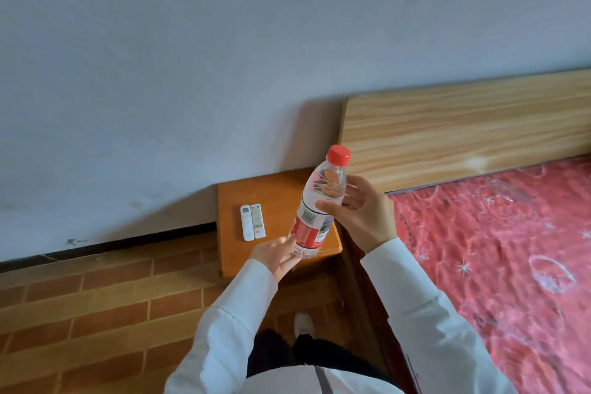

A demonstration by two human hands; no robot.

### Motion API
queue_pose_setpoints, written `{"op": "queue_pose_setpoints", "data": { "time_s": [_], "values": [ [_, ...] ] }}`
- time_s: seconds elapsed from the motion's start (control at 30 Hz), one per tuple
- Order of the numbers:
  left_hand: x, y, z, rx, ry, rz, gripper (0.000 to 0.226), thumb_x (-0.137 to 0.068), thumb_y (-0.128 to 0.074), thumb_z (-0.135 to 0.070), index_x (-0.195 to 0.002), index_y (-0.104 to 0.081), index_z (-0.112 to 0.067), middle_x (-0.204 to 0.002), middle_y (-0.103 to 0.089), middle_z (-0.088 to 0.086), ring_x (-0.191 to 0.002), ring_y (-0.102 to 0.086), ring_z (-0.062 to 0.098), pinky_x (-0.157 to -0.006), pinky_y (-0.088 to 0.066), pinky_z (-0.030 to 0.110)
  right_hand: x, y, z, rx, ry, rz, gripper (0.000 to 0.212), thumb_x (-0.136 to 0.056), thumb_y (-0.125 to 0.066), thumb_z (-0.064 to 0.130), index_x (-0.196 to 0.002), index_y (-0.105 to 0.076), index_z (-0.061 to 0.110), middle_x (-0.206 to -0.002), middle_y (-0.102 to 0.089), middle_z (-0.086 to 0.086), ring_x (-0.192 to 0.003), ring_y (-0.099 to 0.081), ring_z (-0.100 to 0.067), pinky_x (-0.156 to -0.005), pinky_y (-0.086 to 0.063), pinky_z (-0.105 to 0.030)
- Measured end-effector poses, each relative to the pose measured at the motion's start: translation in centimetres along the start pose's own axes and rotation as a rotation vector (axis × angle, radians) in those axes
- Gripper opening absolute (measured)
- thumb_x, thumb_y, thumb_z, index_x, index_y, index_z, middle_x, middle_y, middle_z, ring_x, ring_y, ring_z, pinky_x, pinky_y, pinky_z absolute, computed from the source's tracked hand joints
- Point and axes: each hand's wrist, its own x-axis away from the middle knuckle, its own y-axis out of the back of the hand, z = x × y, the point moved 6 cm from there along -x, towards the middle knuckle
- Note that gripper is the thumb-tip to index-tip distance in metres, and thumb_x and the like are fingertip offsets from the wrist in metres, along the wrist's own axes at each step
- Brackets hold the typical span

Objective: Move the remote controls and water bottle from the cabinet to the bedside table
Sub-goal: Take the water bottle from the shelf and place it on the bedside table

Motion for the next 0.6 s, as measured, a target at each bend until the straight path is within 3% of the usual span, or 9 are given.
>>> {"op": "queue_pose_setpoints", "data": {
  "time_s": [0.1, 0.17, 0.27, 0.4, 0.53, 0.6],
  "values": [
    [-3.2, -0.8, -1.1, 0.104, 0.021, -0.042, 0.023, -0.089, -0.057, -0.008, -0.110, -0.056, 0.002, -0.135, -0.050, 0.023, -0.124, -0.050, 0.034, -0.080, -0.051, 0.029, -4.1, -1.2, -0.8, -0.022, 0.002, 0.045, 0.058, -0.066, -0.083, 0.022, -0.118, -0.059, 0.014, -0.112, -0.070, -0.003, -0.100, -0.068, -0.014, -0.087, -0.057, -0.039],
    [-5.8, -1.1, -1.6, 0.154, 0.044, -0.055, 0.020, -0.089, -0.056, -0.006, -0.108, -0.056, 0.000, -0.137, -0.048, 0.022, -0.126, -0.048, 0.032, -0.083, -0.051, 0.029, -6.5, -2.4, -1.5, -0.009, 0.002, 0.066, 0.058, -0.067, -0.083, 0.024, -0.118, -0.058, 0.016, -0.114, -0.069, -0.002, -0.100, -0.067, -0.012, -0.087, -0.057, -0.035],
    [-9.4, -0.9, -2.8, 0.193, 0.052, -0.109, 0.035, -0.090, -0.055, -0.006, -0.124, -0.049, 0.003, -0.136, -0.049, 0.020, -0.125, -0.049, 0.030, -0.086, -0.050, 0.029, -9.9, -4.6, -2.8, -0.031, -0.032, 0.091, 0.060, -0.066, -0.084, 0.025, -0.119, -0.057, 0.020, -0.115, -0.068, 0.000, -0.102, -0.066, -0.011, -0.088, -0.056, -0.035],
    [-13.5, -0.4, -4.2, 0.212, 0.191, -0.166, 0.022, -0.092, -0.056, -0.019, -0.111, -0.048, -0.012, -0.108, -0.059, 0.011, -0.116, -0.055, 0.025, -0.099, -0.048, 0.035, -13.8, -8.1, -4.9, -0.009, -0.073, 0.113, 0.059, -0.068, -0.083, 0.023, -0.120, -0.055, 0.019, -0.118, -0.066, -0.001, -0.104, -0.064, -0.014, -0.091, -0.055, -0.034],
    [-18.2, 1.2, -3.9, 0.195, 0.248, -0.238, 0.027, -0.086, -0.064, -0.024, -0.107, -0.051, -0.014, -0.107, -0.060, 0.011, -0.104, -0.061, 0.023, -0.096, -0.050, 0.036, -17.2, -11.9, -8.3, 0.020, -0.113, 0.151, 0.061, -0.067, -0.083, 0.026, -0.121, -0.054, 0.023, -0.118, -0.066, 0.002, -0.105, -0.064, -0.014, -0.091, -0.055, -0.037],
    [-20.7, 1.9, -3.5, 0.220, 0.268, -0.259, 0.025, -0.084, -0.067, -0.027, -0.101, -0.052, -0.015, -0.104, -0.063, 0.009, -0.104, -0.062, 0.022, -0.095, -0.051, 0.035, -18.9, -13.9, -10.3, 0.037, -0.131, 0.170, 0.061, -0.068, -0.082, 0.026, -0.121, -0.053, 0.024, -0.119, -0.065, 0.003, -0.104, -0.062, -0.013, -0.090, -0.054, -0.032]
  ]
}}
